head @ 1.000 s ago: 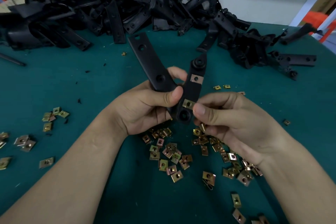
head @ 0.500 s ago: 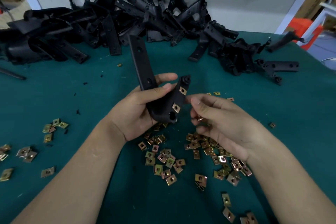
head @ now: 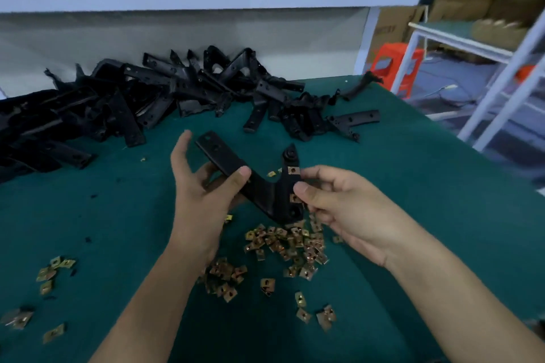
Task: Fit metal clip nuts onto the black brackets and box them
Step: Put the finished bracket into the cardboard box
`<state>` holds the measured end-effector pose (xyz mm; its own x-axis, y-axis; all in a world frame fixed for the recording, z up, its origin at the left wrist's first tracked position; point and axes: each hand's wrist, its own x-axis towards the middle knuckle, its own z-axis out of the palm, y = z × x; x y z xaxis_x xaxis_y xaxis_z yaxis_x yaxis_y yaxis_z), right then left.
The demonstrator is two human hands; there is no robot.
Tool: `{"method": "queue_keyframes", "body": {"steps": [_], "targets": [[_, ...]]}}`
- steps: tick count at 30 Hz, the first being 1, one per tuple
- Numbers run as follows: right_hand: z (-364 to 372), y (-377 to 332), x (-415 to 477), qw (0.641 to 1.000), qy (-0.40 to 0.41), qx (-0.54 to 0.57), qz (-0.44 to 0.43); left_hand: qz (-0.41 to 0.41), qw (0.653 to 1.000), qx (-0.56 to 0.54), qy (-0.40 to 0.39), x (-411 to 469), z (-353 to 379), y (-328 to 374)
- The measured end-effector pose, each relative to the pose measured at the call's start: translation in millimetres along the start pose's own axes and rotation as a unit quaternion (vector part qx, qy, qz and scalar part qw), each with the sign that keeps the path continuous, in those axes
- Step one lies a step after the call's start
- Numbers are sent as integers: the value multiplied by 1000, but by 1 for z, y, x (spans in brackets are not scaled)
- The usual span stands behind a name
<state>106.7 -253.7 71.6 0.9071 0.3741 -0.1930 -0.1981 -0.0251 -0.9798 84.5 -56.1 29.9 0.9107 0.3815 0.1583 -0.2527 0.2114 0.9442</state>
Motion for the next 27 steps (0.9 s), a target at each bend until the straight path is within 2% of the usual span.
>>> {"method": "queue_keyframes", "body": {"steps": [4,7,14,20,25,27], "targets": [[-51,1,-65,995,81,-2,-49,-20,998,1,-66,-34,61,5],[-87,7,-125,985,151,36,-77,-47,992,-7,-114,-66,112,-1],[-146,40,-266,929,326,155,-80,-130,951,-5,-282,-162,225,-36],[-172,89,-351,882,441,161,43,-186,872,72,-447,-227,271,-77],[-176,131,-372,858,469,181,103,-229,822,165,-495,-251,271,-117],[-177,148,-373,841,500,155,140,-226,796,220,-516,-251,269,-127]]}}
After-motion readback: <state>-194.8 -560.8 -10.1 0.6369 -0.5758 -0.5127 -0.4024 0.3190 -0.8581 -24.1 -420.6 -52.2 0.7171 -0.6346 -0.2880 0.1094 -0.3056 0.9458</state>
